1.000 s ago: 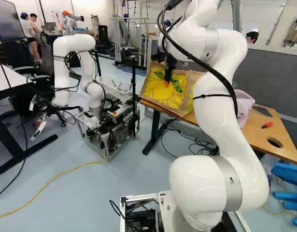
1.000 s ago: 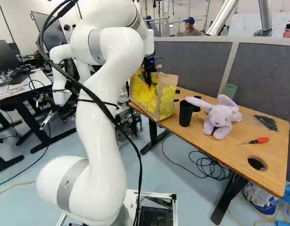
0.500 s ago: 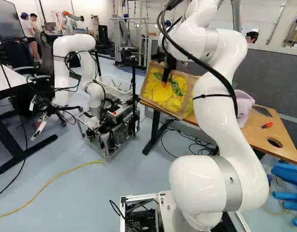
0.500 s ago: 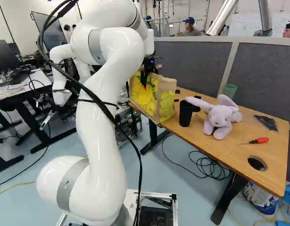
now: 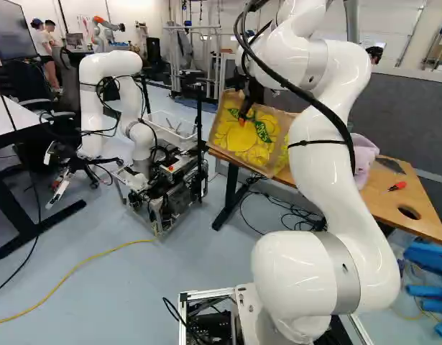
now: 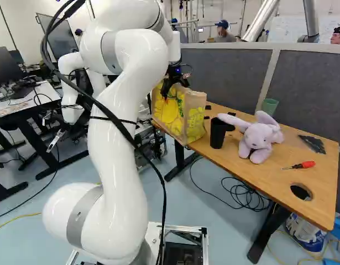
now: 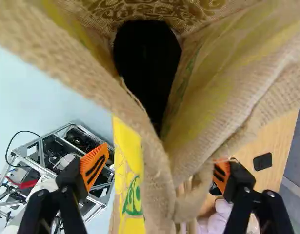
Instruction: Pick up the bag on the ground and place it on the table
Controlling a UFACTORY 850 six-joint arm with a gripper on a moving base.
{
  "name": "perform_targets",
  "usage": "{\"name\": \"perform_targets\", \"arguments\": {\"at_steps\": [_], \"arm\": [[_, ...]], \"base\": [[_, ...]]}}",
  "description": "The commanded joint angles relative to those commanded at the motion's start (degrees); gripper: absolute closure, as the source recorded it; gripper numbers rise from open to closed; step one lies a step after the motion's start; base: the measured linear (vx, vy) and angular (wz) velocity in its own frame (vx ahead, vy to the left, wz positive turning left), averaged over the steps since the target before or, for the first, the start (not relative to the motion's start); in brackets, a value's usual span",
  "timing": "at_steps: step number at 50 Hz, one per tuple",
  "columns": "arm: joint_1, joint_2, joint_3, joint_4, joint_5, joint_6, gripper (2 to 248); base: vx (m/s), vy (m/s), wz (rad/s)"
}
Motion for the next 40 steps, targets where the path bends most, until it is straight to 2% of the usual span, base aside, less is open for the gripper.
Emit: {"name": "perform_targets", "arguments": {"at_steps": [40], "arm": [[0.00,4.91,-0.09,0.00,0.00,0.00,3]], "base": [[0.000,0.000,0.000]]}}
